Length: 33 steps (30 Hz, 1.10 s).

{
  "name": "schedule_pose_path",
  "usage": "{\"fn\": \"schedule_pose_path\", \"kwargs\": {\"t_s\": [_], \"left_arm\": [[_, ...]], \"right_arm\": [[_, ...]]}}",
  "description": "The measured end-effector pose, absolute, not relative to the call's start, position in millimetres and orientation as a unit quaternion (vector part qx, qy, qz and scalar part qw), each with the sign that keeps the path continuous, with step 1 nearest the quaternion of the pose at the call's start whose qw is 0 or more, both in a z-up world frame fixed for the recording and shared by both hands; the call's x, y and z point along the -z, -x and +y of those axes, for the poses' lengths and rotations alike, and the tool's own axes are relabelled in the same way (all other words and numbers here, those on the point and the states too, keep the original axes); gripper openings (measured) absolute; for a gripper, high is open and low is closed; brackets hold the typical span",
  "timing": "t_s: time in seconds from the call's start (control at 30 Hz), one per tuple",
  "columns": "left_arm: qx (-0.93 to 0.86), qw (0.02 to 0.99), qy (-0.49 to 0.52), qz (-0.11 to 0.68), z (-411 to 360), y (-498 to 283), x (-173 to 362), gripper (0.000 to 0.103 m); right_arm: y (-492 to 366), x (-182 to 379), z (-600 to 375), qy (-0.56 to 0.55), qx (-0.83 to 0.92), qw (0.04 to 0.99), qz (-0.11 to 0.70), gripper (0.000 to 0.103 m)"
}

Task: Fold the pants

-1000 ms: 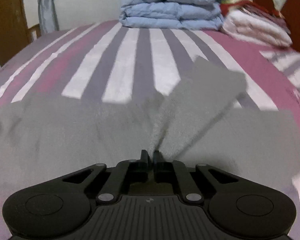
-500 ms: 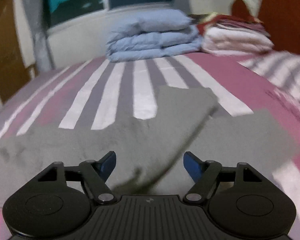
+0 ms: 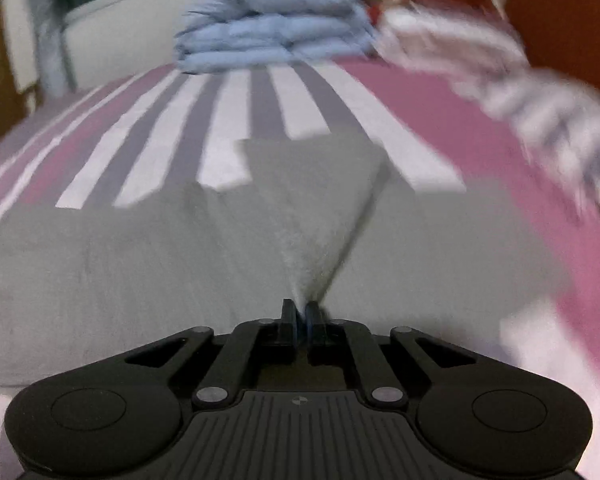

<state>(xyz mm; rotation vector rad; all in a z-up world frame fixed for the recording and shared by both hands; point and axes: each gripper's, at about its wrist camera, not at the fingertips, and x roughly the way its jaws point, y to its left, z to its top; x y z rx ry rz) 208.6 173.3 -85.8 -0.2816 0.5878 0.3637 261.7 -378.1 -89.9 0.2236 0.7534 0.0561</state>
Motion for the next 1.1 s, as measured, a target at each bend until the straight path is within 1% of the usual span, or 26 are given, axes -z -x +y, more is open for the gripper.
{"fn": "schedule_pose_path", "kwargs": {"t_s": [0.03, 0.07, 0.1, 0.17, 0.3, 0.4, 0.5, 0.53, 0.57, 0.6, 0.73, 0.8, 0.83, 0.93, 1.03, 1.07, 1.1], "left_arm": [[-0.179, 0.931, 0.137, 0.287, 172.8, -208.6, 85.8, 0.094], [-0.180, 0.931, 0.137, 0.287, 172.2, -208.7, 85.7, 0.094], [-0.182, 0.930, 0.136, 0.288, 171.7, -208.9, 85.6, 0.095], [-0.184, 0.930, 0.137, 0.288, 171.6, -209.8, 85.4, 0.094], [-0.186, 0.929, 0.137, 0.288, 171.5, -211.3, 85.6, 0.095], [-0.186, 0.929, 0.138, 0.288, 171.7, -211.4, 85.6, 0.095], [-0.191, 0.928, 0.139, 0.288, 171.7, -213.0, 85.5, 0.095], [-0.191, 0.928, 0.138, 0.289, 171.7, -213.8, 85.6, 0.095], [-0.191, 0.928, 0.137, 0.289, 171.8, -214.4, 85.8, 0.095], [-0.190, 0.928, 0.138, 0.289, 171.5, -214.4, 85.6, 0.095], [-0.189, 0.929, 0.139, 0.288, 172.0, -213.6, 86.3, 0.096], [-0.188, 0.929, 0.139, 0.287, 172.4, -213.0, 86.5, 0.096], [-0.188, 0.929, 0.139, 0.287, 172.3, -213.0, 86.6, 0.096], [-0.189, 0.929, 0.139, 0.287, 172.5, -212.4, 86.8, 0.096], [-0.188, 0.929, 0.138, 0.287, 172.4, -211.7, 86.7, 0.096], [-0.188, 0.929, 0.138, 0.287, 172.3, -211.9, 86.6, 0.096], [-0.189, 0.929, 0.138, 0.287, 172.2, -211.9, 86.6, 0.096]], "right_arm": [[-254.4, 91.5, -383.6, -0.123, -0.031, 0.925, 0.358, 0.007], [-250.1, 89.4, -384.9, -0.122, -0.031, 0.929, 0.348, 0.013], [-247.0, 83.2, -382.9, -0.110, -0.028, 0.935, 0.337, 0.032], [-241.8, 67.0, -376.1, -0.077, -0.042, 0.951, 0.297, 0.048], [-261.6, 49.3, -344.2, 0.040, -0.062, 0.956, 0.285, 0.048], [-292.8, 54.5, -315.8, 0.144, -0.069, 0.944, 0.288, 0.048], [-318.3, 63.4, -307.9, 0.186, -0.065, 0.936, 0.291, 0.047], [-322.9, 62.2, -311.6, 0.181, -0.064, 0.937, 0.292, 0.042], [-324.5, 62.4, -322.6, 0.165, -0.064, 0.939, 0.294, 0.011], [-323.7, 58.0, -334.7, 0.134, -0.058, 0.945, 0.292, 0.004], [-300.4, 45.0, -404.5, -0.044, -0.026, 0.961, 0.271, 0.004], [-278.0, 55.5, -448.7, -0.161, 0.000, 0.948, 0.273, 0.004], [-272.1, 62.9, -463.3, -0.197, 0.010, 0.939, 0.281, 0.004], [-266.6, 98.8, -494.0, -0.255, 0.022, 0.909, 0.329, 0.004], [-262.5, 99.8, -503.6, -0.245, -0.002, 0.916, 0.318, 0.005], [-261.9, 96.0, -504.7, -0.236, -0.004, 0.921, 0.310, 0.013], [-262.0, 92.7, -503.8, -0.227, -0.005, 0.926, 0.302, 0.035]]}}
